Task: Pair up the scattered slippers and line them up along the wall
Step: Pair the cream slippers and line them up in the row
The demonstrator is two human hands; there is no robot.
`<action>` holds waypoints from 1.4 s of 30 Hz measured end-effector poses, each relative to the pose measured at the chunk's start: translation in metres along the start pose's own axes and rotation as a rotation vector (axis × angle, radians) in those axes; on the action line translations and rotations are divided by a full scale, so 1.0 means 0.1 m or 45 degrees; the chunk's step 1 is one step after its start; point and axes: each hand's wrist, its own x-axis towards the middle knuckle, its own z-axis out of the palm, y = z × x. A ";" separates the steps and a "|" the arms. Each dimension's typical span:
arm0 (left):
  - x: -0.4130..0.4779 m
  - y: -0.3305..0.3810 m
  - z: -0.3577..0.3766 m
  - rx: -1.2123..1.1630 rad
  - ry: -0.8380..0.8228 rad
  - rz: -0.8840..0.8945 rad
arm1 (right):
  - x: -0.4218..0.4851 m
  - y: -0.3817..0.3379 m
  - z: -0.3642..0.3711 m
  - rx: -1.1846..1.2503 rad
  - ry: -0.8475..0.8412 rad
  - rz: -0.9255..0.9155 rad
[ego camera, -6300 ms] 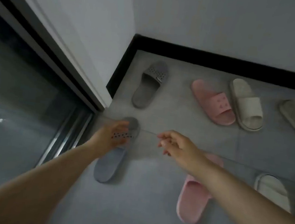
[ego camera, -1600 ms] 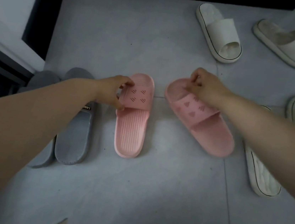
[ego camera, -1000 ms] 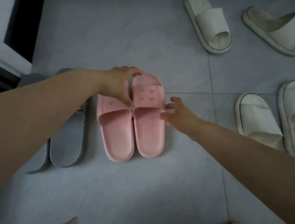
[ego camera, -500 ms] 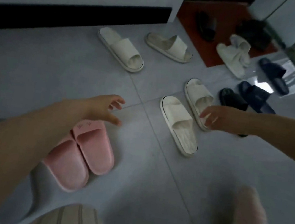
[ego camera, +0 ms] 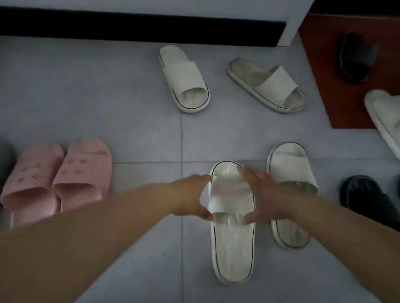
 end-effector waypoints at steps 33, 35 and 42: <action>1.68 -0.53 -1.93 0.390 0.807 -0.442 | 0.47 0.48 0.21 -0.029 0.152 -0.268; 1.57 -0.55 -1.78 0.217 0.769 -0.441 | 0.47 0.47 0.22 -0.031 0.155 -0.250; 0.97 -0.50 -0.95 -0.278 0.895 -0.437 | 0.45 0.45 0.23 0.071 0.166 -0.210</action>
